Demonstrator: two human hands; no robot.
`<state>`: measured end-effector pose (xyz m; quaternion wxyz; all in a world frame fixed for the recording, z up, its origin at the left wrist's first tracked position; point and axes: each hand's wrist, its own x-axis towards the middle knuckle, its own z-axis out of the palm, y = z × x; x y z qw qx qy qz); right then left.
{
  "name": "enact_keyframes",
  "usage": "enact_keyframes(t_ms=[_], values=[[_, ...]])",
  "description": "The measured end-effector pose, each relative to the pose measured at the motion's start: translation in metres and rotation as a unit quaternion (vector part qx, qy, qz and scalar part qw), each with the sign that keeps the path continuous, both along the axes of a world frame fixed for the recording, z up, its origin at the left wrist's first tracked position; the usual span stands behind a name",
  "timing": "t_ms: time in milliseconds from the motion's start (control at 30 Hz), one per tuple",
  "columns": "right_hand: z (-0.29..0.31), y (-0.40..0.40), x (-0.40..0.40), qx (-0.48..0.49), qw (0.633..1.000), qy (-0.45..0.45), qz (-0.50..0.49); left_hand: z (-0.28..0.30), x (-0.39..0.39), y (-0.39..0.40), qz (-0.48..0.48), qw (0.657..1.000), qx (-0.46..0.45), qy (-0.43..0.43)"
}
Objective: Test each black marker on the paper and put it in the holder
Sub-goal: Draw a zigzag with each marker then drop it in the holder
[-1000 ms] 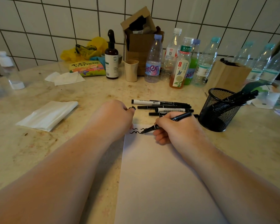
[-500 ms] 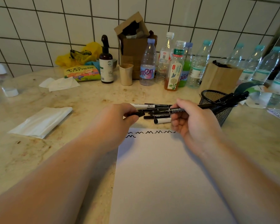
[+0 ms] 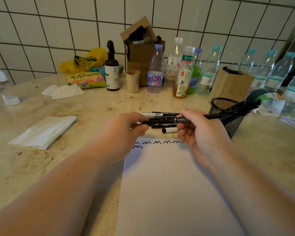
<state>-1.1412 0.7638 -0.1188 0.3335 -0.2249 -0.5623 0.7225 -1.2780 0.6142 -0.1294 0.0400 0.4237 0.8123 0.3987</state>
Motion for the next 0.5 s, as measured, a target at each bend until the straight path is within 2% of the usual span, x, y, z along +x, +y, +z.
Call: enact_keyframes(t_ms=[167,367,500], values=[[0.000,0.000,0.001,0.029,0.999,-0.013,0.018,0.004,0.005,-0.001,-0.026,0.999,-0.008,0.023],[-0.003,-0.003,0.000,0.050,0.997,-0.014,0.059,0.009,0.012,-0.004,-0.045,0.994,-0.036,0.093],[-0.003,-0.006,0.002,0.061,0.995,0.015,0.073,0.011,0.013,-0.007,-0.063,0.995,-0.019,0.077]])
